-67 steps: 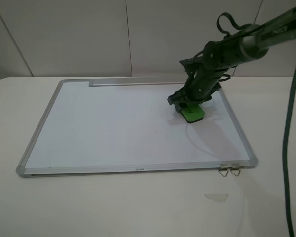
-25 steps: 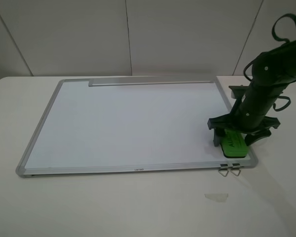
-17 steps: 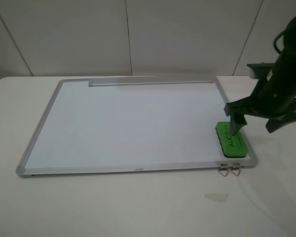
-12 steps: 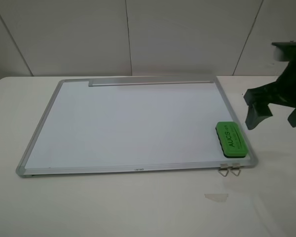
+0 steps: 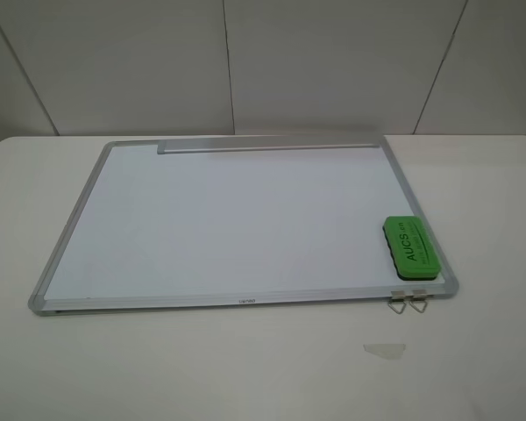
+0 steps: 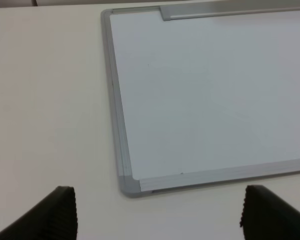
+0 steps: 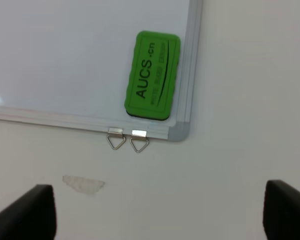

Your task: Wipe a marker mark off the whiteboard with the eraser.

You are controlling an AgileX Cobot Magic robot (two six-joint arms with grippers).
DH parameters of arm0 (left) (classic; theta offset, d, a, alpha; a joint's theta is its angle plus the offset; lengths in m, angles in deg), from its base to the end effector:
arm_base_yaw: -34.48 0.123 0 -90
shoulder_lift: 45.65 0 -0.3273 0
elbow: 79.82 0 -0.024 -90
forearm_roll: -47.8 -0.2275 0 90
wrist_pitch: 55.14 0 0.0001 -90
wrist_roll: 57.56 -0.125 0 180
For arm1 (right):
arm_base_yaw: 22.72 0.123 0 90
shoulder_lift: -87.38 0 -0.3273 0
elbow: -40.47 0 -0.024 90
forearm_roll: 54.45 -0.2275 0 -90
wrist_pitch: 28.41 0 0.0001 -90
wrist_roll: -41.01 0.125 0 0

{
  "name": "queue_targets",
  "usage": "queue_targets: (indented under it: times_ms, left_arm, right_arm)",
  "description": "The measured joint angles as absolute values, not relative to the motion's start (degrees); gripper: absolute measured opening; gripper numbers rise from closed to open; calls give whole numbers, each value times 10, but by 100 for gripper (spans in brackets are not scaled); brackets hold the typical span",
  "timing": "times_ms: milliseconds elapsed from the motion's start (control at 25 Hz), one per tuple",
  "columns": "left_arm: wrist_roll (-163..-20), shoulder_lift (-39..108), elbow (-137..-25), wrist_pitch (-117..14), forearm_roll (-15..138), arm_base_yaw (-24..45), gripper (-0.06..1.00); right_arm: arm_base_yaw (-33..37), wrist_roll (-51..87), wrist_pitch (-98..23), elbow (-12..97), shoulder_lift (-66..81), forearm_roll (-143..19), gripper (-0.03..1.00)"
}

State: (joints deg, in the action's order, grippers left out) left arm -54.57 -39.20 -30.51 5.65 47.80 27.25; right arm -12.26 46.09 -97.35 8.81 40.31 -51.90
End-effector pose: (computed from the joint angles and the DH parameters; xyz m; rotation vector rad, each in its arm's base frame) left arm -0.0386 0.0049 0.2517 0.0753 2.0346 -0.1121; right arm 0.0621 0.0062 0.3251 -0.1260 2.5731 0.0420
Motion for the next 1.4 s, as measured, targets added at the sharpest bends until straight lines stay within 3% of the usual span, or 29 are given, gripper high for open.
queue_targets:
  times_ms: [280,480,1160,1400]
  left_arm:
    - [-546,-392,-305,56,481,272,69]
    - [-546,-392,-305,56,481,272,69]
    - [-544,-392,-305,56,483,272,69]
    - [-544,-392,-305,56,483,272,69]
  right_arm:
    - [-123,431,-941,-49,625,-521,83]
    - [-123,399,-903,-63,708,-534,83]
    - [-125,397,-891,-74,727,-534,83]
    - [-215,397,-891,-74,729,-535,83]
